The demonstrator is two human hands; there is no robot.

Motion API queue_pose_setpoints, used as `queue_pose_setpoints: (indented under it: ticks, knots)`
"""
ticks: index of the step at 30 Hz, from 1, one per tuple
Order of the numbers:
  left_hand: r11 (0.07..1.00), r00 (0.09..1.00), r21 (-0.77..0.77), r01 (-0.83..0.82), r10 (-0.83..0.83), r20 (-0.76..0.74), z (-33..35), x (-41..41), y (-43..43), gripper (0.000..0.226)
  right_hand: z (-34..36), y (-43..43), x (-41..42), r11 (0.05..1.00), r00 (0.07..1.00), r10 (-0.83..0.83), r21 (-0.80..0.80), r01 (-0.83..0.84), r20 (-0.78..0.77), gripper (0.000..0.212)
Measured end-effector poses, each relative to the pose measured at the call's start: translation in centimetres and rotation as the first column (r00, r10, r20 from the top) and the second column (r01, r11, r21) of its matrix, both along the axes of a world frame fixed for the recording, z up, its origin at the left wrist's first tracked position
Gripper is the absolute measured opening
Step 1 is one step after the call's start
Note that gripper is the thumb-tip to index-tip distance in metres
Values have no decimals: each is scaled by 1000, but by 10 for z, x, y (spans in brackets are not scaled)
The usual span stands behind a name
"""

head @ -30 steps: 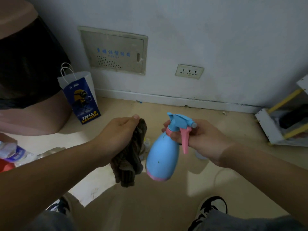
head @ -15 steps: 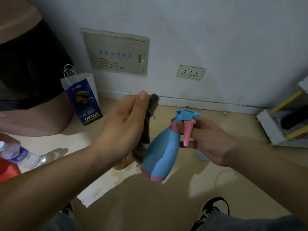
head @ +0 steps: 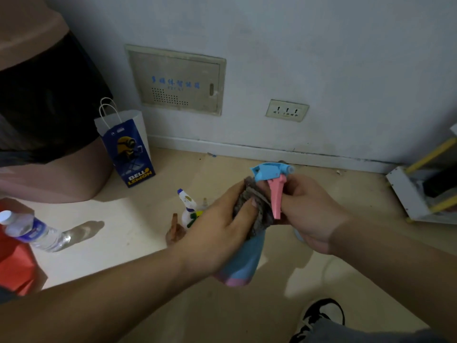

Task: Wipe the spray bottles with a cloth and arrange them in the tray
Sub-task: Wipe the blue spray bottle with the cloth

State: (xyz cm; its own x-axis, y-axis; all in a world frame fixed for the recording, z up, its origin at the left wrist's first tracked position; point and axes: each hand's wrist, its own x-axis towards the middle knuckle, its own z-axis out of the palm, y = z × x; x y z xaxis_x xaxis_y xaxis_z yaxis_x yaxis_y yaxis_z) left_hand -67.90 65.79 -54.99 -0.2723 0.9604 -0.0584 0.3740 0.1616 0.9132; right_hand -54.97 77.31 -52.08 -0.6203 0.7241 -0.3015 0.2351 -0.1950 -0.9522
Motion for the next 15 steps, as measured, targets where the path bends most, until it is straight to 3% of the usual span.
queue_pose_setpoints:
  ticks: [2,4,5,7,9,11,13,15]
  knots:
    - [997,949,63,-47,64,-310,-1,17,-6,44,-1,1,0,1000,1000,-16,-8,16,21,14]
    - [994,916,92,-58,90,-392,-3,22,-11,50,-2,-1,-1,1000,1000,-22,-3,22,22,13]
    - [993,941,110,-51,85,-328,-2,19,-11,44,-2,-3,-2,1000,1000,-20,6,20,20,12]
    - [996,998,74,-42,45,-44,-5,2,-4,28,-1,-7,-3,999,1000,-24,23,24,-1,11]
    - [995,988,-96,-4,18,151,0,-15,10,32,0,-8,-2,999,1000,-6,52,6,-12,10]
    - [944,933,-331,11,109,342,3,-23,19,32,3,-11,-2,996,999,53,77,-53,5,10]
    - [932,909,-360,-54,195,369,2,-18,17,31,3,-10,-3,996,998,67,53,-67,-1,8]
    - [964,962,-188,-189,221,162,0,3,11,28,1,-6,-3,999,1000,16,29,-15,-20,8]
